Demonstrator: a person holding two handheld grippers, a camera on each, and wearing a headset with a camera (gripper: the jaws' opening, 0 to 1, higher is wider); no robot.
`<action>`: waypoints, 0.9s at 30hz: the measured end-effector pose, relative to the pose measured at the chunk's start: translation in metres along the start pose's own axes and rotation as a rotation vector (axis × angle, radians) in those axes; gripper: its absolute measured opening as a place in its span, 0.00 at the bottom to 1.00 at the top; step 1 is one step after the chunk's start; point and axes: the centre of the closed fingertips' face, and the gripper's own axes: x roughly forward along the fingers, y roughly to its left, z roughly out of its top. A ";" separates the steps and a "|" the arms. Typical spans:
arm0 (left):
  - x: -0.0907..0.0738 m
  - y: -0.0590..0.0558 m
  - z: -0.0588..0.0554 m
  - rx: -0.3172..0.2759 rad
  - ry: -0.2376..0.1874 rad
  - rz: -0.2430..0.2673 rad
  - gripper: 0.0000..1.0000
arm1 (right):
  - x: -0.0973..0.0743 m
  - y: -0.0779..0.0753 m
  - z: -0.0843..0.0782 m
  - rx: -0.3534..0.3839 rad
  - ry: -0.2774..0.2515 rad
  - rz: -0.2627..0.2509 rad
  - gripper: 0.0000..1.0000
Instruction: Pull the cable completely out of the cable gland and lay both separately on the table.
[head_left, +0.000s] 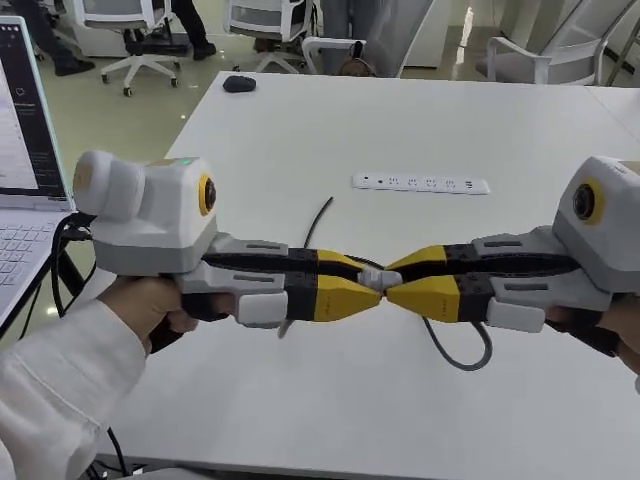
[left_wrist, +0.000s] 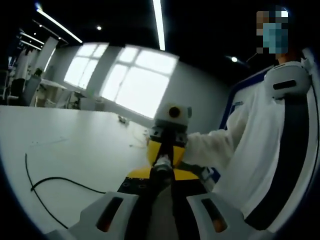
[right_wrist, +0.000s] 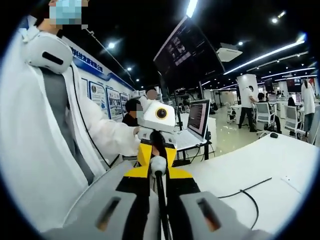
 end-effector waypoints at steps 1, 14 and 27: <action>0.000 -0.001 -0.001 -0.026 0.002 -0.008 0.13 | 0.000 0.000 0.000 -0.025 0.006 0.000 0.08; 0.003 -0.002 -0.003 -0.107 -0.030 -0.032 0.13 | -0.002 0.003 -0.002 -0.315 0.074 -0.036 0.08; 0.001 0.002 -0.001 0.032 -0.037 0.044 0.14 | 0.001 -0.004 -0.006 -0.286 0.097 -0.074 0.12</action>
